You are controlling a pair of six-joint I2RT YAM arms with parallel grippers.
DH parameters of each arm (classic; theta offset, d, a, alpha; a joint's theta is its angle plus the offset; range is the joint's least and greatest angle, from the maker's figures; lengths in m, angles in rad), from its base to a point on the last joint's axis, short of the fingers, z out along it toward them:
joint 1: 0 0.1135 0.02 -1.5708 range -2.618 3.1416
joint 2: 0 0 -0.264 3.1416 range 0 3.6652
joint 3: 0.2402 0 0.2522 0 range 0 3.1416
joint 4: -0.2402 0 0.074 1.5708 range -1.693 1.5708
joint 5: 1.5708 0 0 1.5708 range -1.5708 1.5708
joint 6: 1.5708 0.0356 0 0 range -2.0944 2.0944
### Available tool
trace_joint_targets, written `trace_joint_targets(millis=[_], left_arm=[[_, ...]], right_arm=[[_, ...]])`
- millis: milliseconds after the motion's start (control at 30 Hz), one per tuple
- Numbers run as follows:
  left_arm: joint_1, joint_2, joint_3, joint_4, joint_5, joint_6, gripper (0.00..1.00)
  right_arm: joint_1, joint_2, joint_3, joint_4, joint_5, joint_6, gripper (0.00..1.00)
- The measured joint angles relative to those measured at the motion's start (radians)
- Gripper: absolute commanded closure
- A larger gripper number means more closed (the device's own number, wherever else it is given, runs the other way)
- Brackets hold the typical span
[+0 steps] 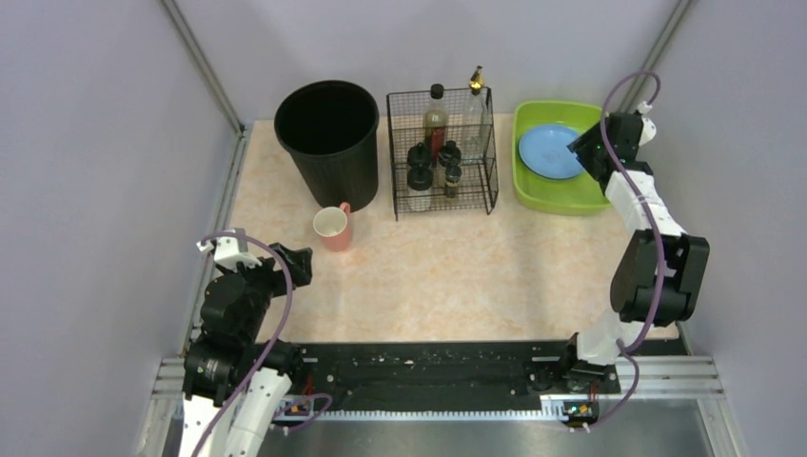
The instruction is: Clear the kitchen counter
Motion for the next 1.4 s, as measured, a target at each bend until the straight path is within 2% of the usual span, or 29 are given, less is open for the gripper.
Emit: trace_joint_targets(millis=[167,400,500,833,967,1167,1400], left_arm=[[0.0,0.0,0.0,0.0,0.0,0.0,0.03],[0.0,0.0,0.0,0.0,0.0,0.0,0.03],[0.0,0.0,0.0,0.0,0.0,0.0,0.02],[0.0,0.0,0.0,0.0,-0.001,0.0,0.03],[0.0,0.0,0.0,0.0,-0.001,0.0,0.03],[0.0,0.0,0.0,0.0,-0.002,0.0,0.02],[0.0,0.0,0.0,0.0,-0.002,0.0,0.03]], right_arm=[[0.096,-0.126,-0.115,0.044,-0.083,-0.042,0.42],[0.403,-0.264,-0.203,0.098,-0.161,-0.142,0.39],[0.49,-0.304,-0.244,0.115,-0.181,-0.172,0.39],[0.735,-0.33,-0.298,0.134,-0.19,-0.227,0.3],[0.831,-0.27,-0.254,0.135,-0.182,-0.23,0.3],[0.97,-0.056,-0.068,0.127,-0.13,-0.226,0.3],[1.038,0.148,0.113,0.126,-0.087,-0.181,0.31]])
